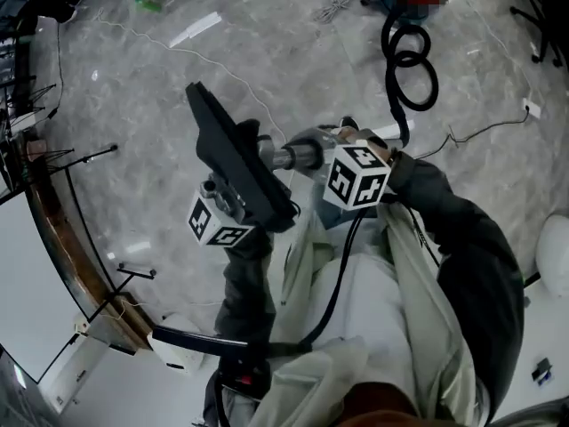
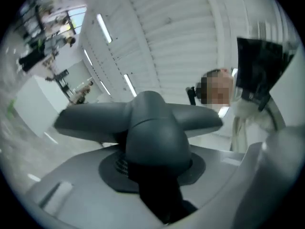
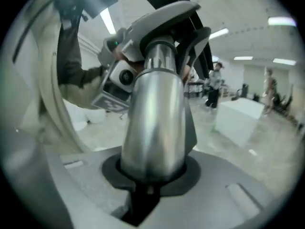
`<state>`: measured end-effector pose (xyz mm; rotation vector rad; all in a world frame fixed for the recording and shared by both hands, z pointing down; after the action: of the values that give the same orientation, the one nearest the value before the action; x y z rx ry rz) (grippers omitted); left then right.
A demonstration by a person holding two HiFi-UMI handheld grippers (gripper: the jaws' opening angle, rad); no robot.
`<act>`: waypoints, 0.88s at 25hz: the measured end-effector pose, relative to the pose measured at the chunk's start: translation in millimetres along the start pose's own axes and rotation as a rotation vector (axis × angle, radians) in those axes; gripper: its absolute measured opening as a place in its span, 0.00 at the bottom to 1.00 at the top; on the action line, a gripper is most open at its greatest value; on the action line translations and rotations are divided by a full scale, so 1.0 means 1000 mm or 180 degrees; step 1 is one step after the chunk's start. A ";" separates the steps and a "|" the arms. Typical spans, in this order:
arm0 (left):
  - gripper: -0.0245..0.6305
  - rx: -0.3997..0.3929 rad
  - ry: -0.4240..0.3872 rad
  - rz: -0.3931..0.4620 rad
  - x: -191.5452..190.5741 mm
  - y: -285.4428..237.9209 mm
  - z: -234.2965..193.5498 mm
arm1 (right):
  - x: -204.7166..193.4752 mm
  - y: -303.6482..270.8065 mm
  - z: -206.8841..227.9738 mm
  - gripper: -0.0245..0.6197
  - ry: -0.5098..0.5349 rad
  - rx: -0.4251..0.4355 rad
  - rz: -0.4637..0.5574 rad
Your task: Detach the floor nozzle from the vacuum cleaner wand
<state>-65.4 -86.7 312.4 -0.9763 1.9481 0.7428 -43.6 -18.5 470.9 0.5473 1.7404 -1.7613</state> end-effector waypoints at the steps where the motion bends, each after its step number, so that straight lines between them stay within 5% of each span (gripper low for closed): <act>1: 0.24 -0.0255 0.0139 0.0151 0.002 0.005 0.010 | 0.003 0.009 -0.018 0.17 -0.0026 0.0359 -0.0071; 3: 0.32 -0.0738 0.0175 0.0227 0.004 0.012 0.038 | 0.006 0.023 -0.049 0.17 -0.0098 0.0881 -0.0208; 4: 0.20 -0.0939 0.0087 0.0194 0.005 0.014 0.053 | 0.005 0.028 -0.061 0.17 -0.0112 0.1035 -0.0297; 7: 0.15 -0.0983 -0.0191 0.0055 0.007 0.013 0.083 | 0.000 0.035 -0.075 0.16 -0.0045 0.1129 -0.0502; 12: 0.13 -0.0421 -0.0402 -0.0020 0.013 0.011 0.095 | 0.015 0.035 -0.067 0.15 -0.0035 0.0381 -0.0222; 18: 0.14 -0.0125 -0.0412 -0.0143 0.031 0.008 0.093 | 0.031 0.043 -0.039 0.15 -0.0506 -0.1166 -0.0176; 20: 0.15 -0.0195 -0.0462 -0.0163 0.031 0.002 0.099 | 0.030 0.048 -0.039 0.15 -0.0448 -0.1108 -0.0125; 22: 0.15 -0.0374 -0.0527 -0.0140 0.030 -0.004 0.109 | 0.027 0.055 -0.050 0.15 -0.0232 -0.0531 0.0031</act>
<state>-28.9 -15.2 232.3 -0.9919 1.7511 0.8926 -32.9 30.0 409.3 0.4145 1.8097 -1.5914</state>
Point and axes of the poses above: the fingertips, and each gripper's own axes: y backward along the fingers, z to its right, x out of its top, the point moved 2 cm from there along y, backward along the fingers, and after that the axes turned 13 degrees about -z, right-handed, at the moved point
